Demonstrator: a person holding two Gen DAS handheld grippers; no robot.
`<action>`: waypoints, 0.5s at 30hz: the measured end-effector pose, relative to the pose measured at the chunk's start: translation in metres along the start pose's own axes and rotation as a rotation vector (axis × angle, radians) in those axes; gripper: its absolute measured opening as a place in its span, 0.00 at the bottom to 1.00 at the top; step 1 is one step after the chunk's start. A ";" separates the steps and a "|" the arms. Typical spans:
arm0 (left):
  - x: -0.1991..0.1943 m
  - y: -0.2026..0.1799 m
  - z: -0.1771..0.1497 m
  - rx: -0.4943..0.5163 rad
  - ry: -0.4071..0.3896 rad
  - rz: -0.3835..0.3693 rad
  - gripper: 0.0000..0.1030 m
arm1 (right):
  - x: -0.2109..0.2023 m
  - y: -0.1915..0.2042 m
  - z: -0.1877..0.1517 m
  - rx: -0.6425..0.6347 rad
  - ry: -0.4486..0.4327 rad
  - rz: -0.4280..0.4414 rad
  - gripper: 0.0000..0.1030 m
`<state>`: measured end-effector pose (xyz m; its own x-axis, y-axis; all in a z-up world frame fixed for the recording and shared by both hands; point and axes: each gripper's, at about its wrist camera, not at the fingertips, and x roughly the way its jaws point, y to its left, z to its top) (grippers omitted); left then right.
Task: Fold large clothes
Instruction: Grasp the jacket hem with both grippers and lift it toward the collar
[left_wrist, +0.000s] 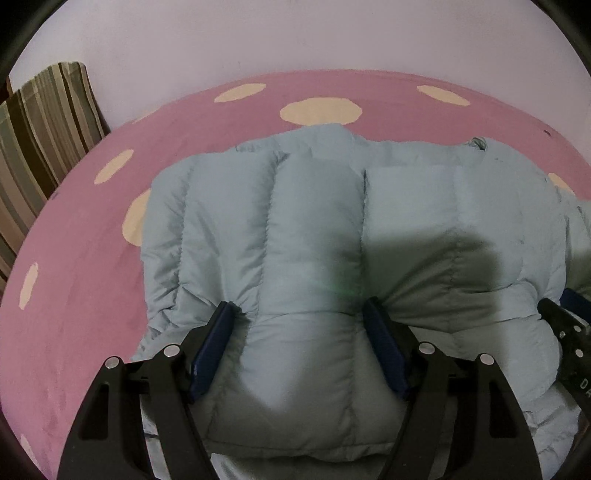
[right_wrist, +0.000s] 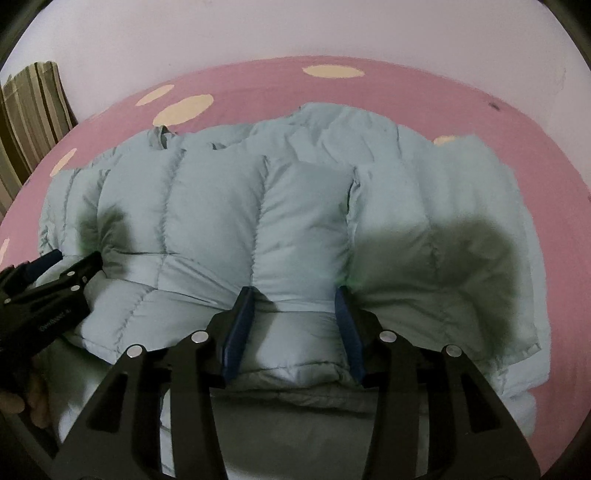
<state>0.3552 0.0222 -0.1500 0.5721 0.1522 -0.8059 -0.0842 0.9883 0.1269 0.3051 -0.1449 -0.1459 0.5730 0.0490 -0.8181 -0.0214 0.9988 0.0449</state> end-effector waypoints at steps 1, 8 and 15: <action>-0.005 0.002 0.000 -0.001 -0.004 -0.001 0.70 | -0.005 -0.001 0.000 0.004 -0.007 0.006 0.44; -0.076 0.039 -0.047 -0.009 -0.076 0.018 0.70 | -0.088 -0.023 -0.041 0.027 -0.088 -0.002 0.55; -0.141 0.091 -0.142 -0.099 -0.030 -0.003 0.75 | -0.154 -0.060 -0.119 0.063 -0.074 -0.026 0.64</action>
<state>0.1513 0.0915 -0.1068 0.5966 0.1507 -0.7883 -0.1620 0.9846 0.0655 0.1206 -0.2115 -0.0908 0.6318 0.0197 -0.7749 0.0448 0.9971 0.0619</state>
